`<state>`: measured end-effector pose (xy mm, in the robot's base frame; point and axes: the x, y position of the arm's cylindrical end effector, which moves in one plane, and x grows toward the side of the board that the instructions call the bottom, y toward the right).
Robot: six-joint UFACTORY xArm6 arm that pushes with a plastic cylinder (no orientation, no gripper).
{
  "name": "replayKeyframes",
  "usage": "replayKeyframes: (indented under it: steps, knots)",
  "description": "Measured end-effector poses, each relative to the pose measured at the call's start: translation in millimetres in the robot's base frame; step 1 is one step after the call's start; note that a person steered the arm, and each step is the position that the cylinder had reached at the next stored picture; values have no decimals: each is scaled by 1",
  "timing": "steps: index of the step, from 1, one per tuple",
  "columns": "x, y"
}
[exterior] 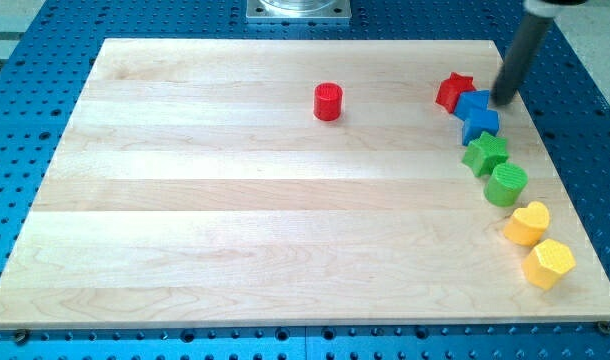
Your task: Move the triangle top right to the red star
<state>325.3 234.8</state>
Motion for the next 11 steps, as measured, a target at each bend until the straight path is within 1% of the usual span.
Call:
replayKeyframes:
  steps: [1,2,3,4,5,6,7,8,9,10,11]
  knots:
    - [-5,-94]
    - [8,-112]
    - [87,-145]
    - [97,-89]
    - [62,-53]
    - [7,-51]
    - [15,-29]
    - [-5,2]
    - [-53,35]
    - [-38,29]
    - [-15,4]
